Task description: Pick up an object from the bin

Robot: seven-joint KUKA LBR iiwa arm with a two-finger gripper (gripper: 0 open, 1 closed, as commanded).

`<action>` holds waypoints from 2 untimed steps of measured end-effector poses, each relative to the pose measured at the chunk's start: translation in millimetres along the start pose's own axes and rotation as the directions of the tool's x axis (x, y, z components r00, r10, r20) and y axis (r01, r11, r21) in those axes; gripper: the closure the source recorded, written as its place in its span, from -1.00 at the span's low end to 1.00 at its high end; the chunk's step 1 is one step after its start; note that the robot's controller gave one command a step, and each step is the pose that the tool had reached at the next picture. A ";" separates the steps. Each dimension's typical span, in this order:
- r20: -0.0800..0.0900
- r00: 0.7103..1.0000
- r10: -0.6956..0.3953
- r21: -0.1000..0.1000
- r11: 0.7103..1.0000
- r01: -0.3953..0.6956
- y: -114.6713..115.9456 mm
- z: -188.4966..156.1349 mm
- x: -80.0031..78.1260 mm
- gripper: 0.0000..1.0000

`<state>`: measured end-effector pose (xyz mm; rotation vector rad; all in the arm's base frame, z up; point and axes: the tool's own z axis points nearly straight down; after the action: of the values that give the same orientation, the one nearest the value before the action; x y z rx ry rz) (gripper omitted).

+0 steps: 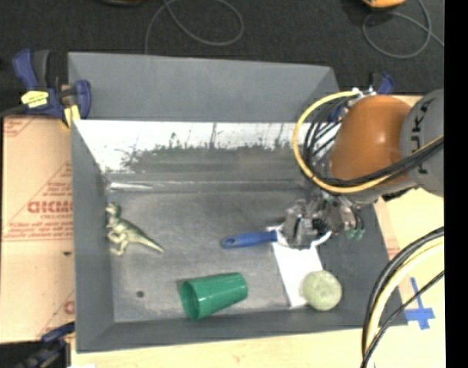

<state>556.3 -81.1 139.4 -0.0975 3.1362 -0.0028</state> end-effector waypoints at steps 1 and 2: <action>0.000 1.000 0.000 0.000 1.000 0.000 0.0 0.0 0.0 1.00; 0.000 1.000 0.000 0.000 1.000 0.000 0.0 0.0 0.0 1.00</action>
Offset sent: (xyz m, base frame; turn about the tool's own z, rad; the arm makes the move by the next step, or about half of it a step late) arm 0.0000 0.0000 0.0000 0.0000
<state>556.3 -81.1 139.4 -0.0982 3.1361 -0.0028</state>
